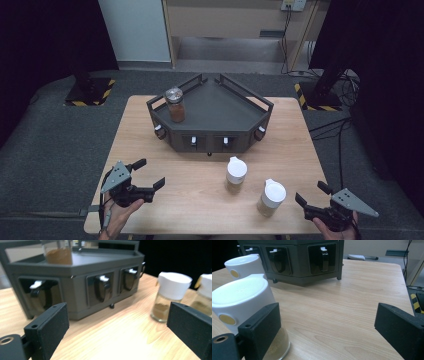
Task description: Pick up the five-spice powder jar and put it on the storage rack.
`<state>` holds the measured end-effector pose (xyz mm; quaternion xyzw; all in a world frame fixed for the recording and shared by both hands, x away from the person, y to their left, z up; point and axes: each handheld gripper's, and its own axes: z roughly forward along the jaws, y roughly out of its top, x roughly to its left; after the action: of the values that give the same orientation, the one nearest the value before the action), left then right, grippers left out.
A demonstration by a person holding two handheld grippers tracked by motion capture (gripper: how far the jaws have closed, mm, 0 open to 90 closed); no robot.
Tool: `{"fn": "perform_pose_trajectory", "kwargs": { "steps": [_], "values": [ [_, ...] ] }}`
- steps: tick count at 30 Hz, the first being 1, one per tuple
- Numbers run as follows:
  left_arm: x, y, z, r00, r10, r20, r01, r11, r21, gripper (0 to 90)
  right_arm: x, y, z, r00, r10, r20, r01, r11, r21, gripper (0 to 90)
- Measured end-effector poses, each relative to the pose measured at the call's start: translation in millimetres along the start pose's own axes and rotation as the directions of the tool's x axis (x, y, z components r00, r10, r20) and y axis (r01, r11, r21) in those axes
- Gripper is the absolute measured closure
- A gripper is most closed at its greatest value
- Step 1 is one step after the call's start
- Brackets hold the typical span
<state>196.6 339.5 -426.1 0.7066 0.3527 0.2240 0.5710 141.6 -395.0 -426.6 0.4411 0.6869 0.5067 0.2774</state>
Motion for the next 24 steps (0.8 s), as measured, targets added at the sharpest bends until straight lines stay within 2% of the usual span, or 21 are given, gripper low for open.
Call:
{"fn": "perform_pose_trajectory", "kwargs": {
  "steps": [12,19,24],
  "values": [
    [-3.2,-23.4,-3.1,0.9993,-0.017,-0.033,0.017,0.9998,0.005,3.4,0.1,0.2,0.4,1.0,-0.004,-0.004,0.004,1.0,0.001,6.8],
    [-0.8,-29.5,-5.9,0.9981,-0.022,-0.058,0.023,0.9997,0.006,3.4,-0.4,0.1,0.7,1.0,-0.003,-0.006,0.003,1.0,0.002,6.8],
    [-0.3,-30.9,-8.5,0.9969,-0.011,-0.078,0.011,0.9999,0.006,3.0,-0.5,0.0,1.0,1.0,-0.002,-0.006,0.002,1.0,0.003,6.8]
  ]
}}
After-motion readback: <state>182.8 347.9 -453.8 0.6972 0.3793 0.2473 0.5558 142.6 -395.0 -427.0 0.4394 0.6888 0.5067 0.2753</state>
